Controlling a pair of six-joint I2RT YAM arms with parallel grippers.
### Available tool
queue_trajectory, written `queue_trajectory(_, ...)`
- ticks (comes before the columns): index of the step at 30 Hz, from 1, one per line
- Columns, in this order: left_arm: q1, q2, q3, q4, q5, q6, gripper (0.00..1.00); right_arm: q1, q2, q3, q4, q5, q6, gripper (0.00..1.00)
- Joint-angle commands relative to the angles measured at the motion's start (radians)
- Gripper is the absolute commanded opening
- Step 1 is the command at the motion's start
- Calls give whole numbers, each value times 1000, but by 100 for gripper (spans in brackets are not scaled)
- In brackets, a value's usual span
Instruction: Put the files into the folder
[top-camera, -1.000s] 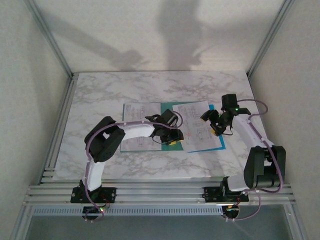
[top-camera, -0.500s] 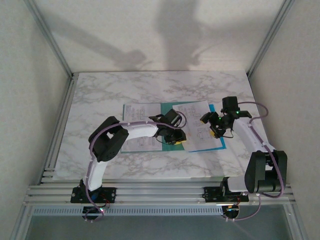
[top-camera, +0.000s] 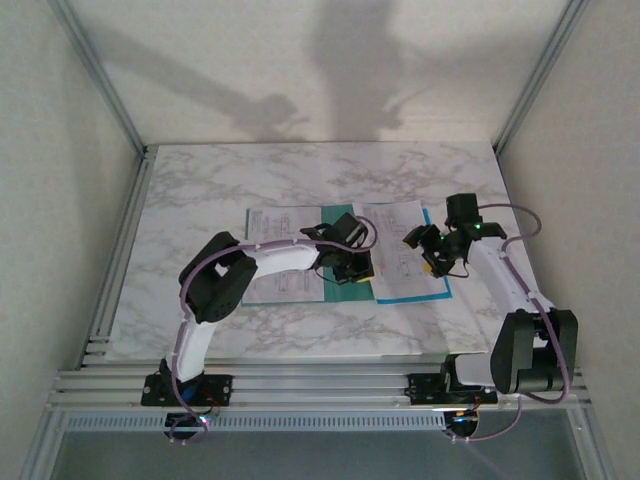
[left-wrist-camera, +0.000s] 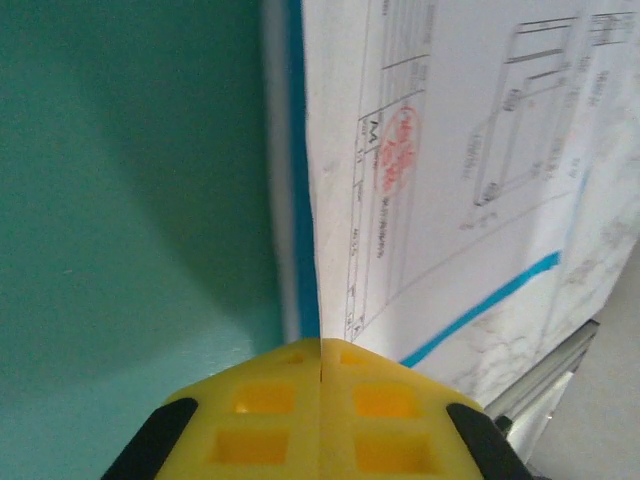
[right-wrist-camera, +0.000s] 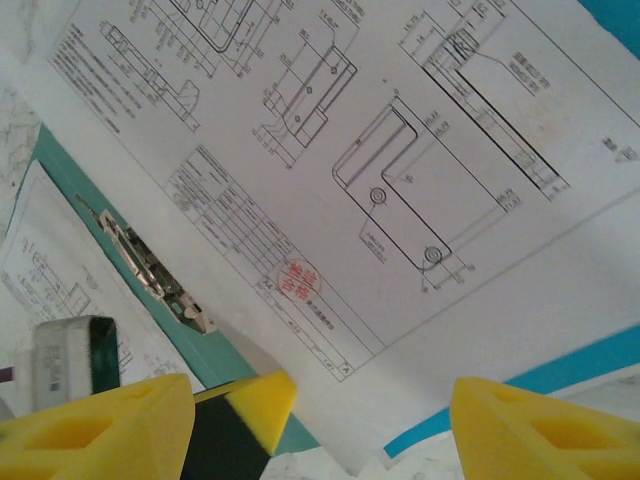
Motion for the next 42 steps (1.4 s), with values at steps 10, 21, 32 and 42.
queue_trajectory(10,-29,81,172,-85,34,34,0,1,-61,87,-104,128,-23,68)
queue_trajectory(21,-60,72,107,-67,15,-5,0,0,-45,97,-96,120,-11,68)
queue_trajectory(32,-54,27,66,-93,-9,16,0,1,-50,66,-84,109,-11,68)
queue_trajectory(42,-35,28,124,-149,-36,43,0,3,-51,53,-83,95,-8,68)
